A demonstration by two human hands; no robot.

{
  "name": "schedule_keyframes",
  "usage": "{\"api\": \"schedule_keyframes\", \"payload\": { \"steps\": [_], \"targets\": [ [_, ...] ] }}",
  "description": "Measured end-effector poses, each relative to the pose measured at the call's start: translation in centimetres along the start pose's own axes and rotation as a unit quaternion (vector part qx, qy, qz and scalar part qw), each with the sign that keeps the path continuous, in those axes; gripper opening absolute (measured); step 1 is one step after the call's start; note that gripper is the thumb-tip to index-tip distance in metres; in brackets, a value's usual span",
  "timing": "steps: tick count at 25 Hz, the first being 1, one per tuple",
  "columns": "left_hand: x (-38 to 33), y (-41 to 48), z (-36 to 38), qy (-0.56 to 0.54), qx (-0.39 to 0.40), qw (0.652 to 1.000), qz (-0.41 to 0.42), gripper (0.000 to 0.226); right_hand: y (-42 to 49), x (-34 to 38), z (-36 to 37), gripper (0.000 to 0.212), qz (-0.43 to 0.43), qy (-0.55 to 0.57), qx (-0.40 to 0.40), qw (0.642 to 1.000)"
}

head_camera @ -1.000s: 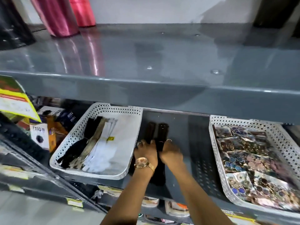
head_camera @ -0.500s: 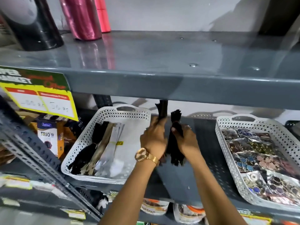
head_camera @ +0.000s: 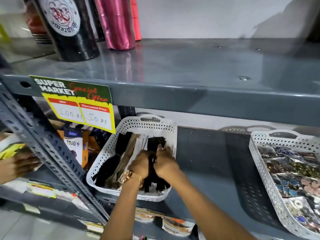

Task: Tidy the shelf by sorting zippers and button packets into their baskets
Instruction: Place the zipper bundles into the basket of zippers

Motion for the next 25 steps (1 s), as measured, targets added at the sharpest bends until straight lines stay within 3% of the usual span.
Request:
{"api": "schedule_keyframes", "payload": {
  "steps": [2,5,7,11,15,18,20,25],
  "targets": [
    [0.9,0.2,1.3,0.008,0.04,0.998,-0.037,0.033,-0.6,0.6,1.1,0.043,0.005,-0.089,-0.008,0.996],
    [2.1,1.6,2.0,0.033,0.053,0.995,-0.077,0.047,-1.3,0.2,2.6,0.039,-0.004,-0.096,-0.013,0.995],
    [2.4,2.1,3.0,0.075,0.042,0.992,-0.095,0.046,-1.4,-0.2,3.1,0.043,-0.001,-0.087,-0.02,0.996],
    [2.3,1.5,3.6,0.173,-0.034,0.976,-0.125,0.043,-1.4,0.3,3.2,0.045,0.006,-0.238,0.038,0.97],
    [2.0,1.3,2.7,0.161,-0.02,0.984,-0.073,0.038,-0.6,0.5,3.0,0.046,-0.043,-0.331,0.019,0.943],
    [-1.8,-0.3,-0.5,0.118,-0.17,0.978,-0.014,0.029,-1.9,1.6,-1.6,0.036,-0.035,-0.227,-0.07,0.971],
    [-5.9,-2.8,-2.3,0.098,-0.235,0.966,0.052,0.026,-4.9,1.5,-5.3,0.031,-0.048,-0.185,-0.146,0.971],
    [-15.9,-13.6,-1.4,-0.013,-0.273,0.931,0.24,0.033,-18.6,-1.9,-12.4,0.024,-0.094,-0.126,-0.304,0.94]
  ]
}}
Point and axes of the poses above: each hand's wrist, its own y-axis towards the middle knuckle, its own z-axis out of the palm, x = y × z, the point moved 4 cm from there along y, towards the middle knuckle, and after that the axes turned 12 degrees about -z, right-handed, at the moved point
